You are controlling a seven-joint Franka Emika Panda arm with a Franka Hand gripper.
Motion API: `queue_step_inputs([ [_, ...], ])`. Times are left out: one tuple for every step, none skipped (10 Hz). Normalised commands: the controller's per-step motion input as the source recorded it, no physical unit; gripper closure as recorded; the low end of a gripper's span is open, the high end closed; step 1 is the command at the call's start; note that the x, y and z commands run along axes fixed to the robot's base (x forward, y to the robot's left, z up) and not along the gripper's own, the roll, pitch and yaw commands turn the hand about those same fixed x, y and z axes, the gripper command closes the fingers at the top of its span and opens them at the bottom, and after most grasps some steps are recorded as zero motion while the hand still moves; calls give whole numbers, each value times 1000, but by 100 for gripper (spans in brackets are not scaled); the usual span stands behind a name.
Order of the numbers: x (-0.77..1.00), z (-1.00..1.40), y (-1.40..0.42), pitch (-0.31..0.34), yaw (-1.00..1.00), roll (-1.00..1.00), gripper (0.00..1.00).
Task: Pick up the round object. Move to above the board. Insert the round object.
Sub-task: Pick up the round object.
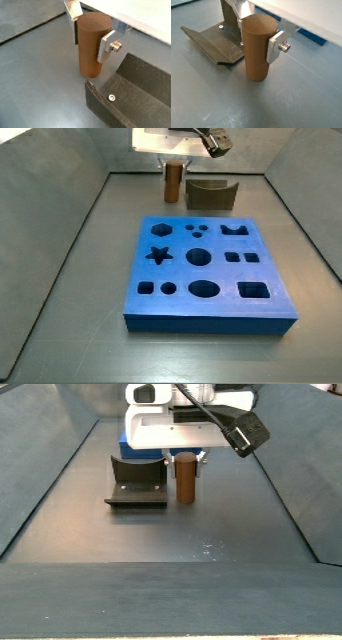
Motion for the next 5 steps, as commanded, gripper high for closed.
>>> queue_step_inputs([
  [0,0,0,0,0,0,100],
  [0,0,0,0,0,0,100],
  [0,0,0,0,0,0,100],
  [0,0,0,0,0,0,100],
  [0,0,0,0,0,0,100],
])
